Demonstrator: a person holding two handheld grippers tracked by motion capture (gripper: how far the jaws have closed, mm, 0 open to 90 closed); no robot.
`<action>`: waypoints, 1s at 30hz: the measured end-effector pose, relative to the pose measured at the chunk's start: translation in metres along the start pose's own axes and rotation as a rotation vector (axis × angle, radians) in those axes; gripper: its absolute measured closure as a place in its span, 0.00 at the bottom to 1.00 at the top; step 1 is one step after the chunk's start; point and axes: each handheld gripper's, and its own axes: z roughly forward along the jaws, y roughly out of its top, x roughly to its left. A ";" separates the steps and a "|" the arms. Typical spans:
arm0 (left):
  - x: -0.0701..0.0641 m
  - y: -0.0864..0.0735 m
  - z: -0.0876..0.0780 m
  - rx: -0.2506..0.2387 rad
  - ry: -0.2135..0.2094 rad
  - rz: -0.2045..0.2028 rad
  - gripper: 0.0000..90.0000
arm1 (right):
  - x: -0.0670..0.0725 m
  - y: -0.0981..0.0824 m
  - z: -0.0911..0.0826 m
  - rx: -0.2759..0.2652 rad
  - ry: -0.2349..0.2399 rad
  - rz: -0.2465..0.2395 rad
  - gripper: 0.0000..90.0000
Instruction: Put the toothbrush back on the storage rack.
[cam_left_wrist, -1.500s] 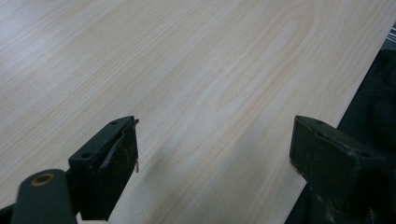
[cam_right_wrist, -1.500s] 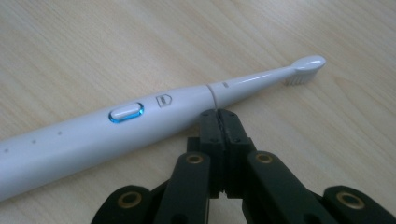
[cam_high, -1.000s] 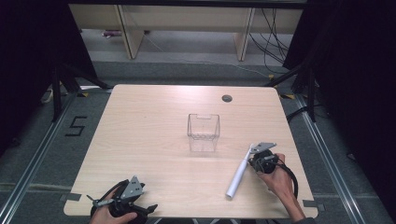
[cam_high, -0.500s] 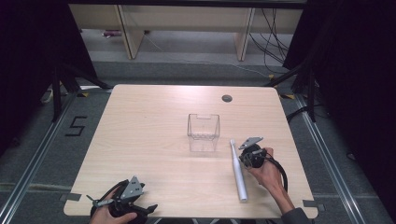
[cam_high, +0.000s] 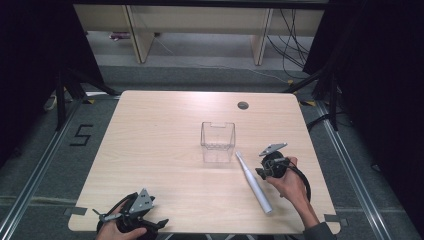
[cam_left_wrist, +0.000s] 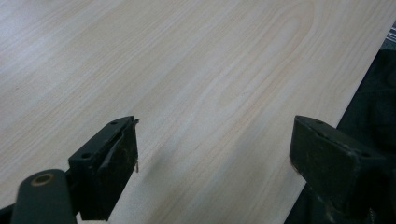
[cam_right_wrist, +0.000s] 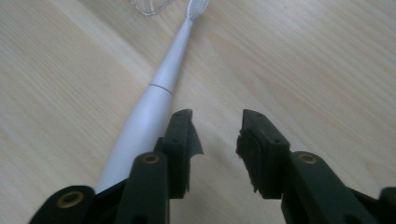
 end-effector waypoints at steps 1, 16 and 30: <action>0.000 0.000 0.000 -0.001 0.001 0.000 0.16 | 0.001 0.000 -0.002 0.006 0.006 0.030 0.65; 0.000 0.000 0.000 -0.006 -0.002 -0.001 0.16 | 0.011 0.015 -0.006 0.111 0.103 0.049 0.56; 0.000 0.000 0.000 -0.006 -0.002 0.000 0.16 | 0.019 0.021 0.005 0.162 0.136 -0.009 0.53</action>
